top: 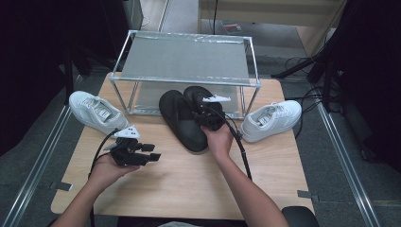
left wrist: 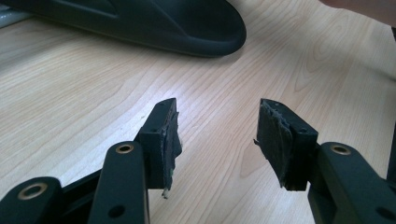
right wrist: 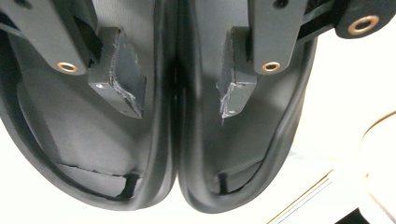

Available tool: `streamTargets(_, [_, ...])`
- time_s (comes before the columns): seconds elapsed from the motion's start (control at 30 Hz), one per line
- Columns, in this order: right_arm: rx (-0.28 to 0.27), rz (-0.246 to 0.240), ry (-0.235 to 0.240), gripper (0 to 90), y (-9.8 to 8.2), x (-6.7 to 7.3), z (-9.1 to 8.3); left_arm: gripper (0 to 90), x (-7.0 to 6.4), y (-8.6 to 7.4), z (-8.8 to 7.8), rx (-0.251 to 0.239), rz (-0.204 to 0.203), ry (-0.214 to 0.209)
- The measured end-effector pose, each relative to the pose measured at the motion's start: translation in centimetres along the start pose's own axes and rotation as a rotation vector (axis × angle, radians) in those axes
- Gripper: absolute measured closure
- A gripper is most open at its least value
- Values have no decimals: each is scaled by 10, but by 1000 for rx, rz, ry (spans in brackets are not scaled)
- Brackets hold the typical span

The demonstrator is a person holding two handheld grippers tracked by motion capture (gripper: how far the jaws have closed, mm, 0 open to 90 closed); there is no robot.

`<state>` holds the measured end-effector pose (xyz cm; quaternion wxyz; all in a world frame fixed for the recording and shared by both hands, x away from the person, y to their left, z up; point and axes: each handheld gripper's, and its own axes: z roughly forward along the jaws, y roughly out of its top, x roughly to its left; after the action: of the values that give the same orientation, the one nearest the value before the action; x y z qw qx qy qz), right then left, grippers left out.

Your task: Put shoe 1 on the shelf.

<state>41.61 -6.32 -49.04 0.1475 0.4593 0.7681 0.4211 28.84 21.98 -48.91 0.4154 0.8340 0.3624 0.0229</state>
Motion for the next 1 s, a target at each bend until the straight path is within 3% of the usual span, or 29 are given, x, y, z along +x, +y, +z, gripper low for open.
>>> streamTargets(0.43, [18,-14,61,508,-19,1,-29,483,6,13,8,8,21,-6])
streamTargets(0.53, [38,-28,94,504,-22,1,-36,508,9,19,6,2,32,0])
streamTargets(0.67, [46,-63,119,533,-32,2,-49,626,13,26,7,15,12,-20])
streamTargets(0.73, [36,-65,130,548,-37,2,-54,724,16,31,8,2,-21,-61])
streamTargets(0.83, [16,-51,134,586,-46,0,-61,808,18,38,7,-9,-18,-69])
streamTargets(1.0, [10,-85,136,634,-57,-1,-69,858,24,51,10,-2,-3,-60])
